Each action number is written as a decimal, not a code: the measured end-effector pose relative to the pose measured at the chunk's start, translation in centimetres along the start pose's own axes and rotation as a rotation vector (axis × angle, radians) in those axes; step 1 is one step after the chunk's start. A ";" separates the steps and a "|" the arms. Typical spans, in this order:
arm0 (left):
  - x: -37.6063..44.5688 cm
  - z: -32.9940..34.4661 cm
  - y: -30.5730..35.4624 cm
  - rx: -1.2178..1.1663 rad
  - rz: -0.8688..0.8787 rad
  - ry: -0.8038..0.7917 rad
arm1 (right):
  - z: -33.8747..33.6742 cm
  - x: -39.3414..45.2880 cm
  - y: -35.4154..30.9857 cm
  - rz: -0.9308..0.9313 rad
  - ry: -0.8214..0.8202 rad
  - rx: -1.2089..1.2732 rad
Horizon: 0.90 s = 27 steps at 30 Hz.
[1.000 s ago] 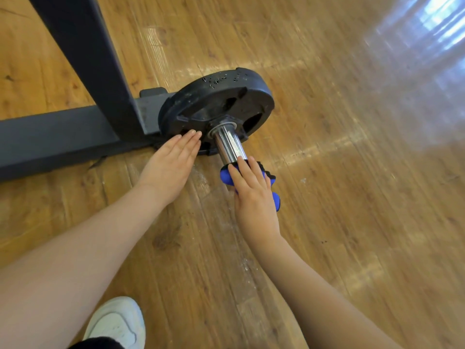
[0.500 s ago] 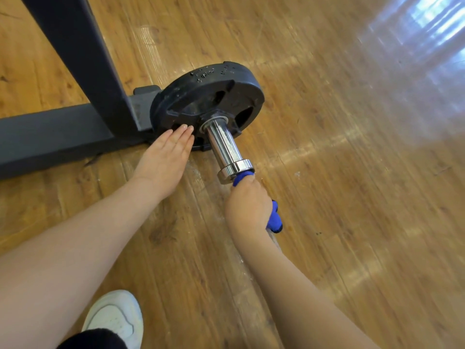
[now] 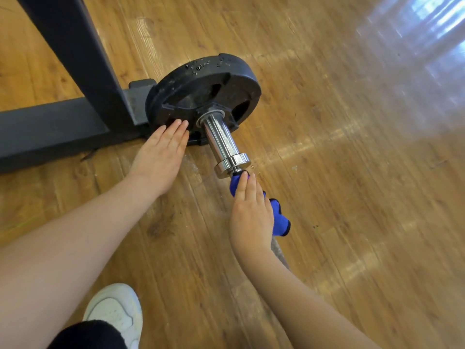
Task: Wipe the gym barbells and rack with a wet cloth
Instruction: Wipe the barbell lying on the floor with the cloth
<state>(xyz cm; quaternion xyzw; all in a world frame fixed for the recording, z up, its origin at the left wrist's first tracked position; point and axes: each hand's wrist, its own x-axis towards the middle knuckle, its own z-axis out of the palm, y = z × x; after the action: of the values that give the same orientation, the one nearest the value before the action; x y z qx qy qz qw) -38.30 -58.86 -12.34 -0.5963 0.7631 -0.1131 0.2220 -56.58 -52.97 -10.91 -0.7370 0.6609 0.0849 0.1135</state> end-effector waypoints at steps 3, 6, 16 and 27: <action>-0.1 -0.1 0.0 -0.011 0.004 0.010 | -0.5 -1.0 1.6 -0.069 -0.051 0.024; -0.2 -0.2 -0.2 -0.021 0.013 0.017 | -1.5 -0.2 2.4 -0.037 0.253 0.267; -0.1 -0.3 0.1 -0.111 -0.034 -0.030 | 0.2 6.3 -0.4 -0.505 0.368 0.016; -0.6 0.1 -0.2 -0.115 -0.017 -0.005 | -3.4 8.7 -3.4 0.071 0.275 0.496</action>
<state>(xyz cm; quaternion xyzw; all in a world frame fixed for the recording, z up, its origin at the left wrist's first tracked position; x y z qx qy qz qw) -37.99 -58.30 -12.17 -0.6149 0.7627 -0.0694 0.1883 -52.34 -61.88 -9.90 -0.6676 0.6961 -0.1765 0.1966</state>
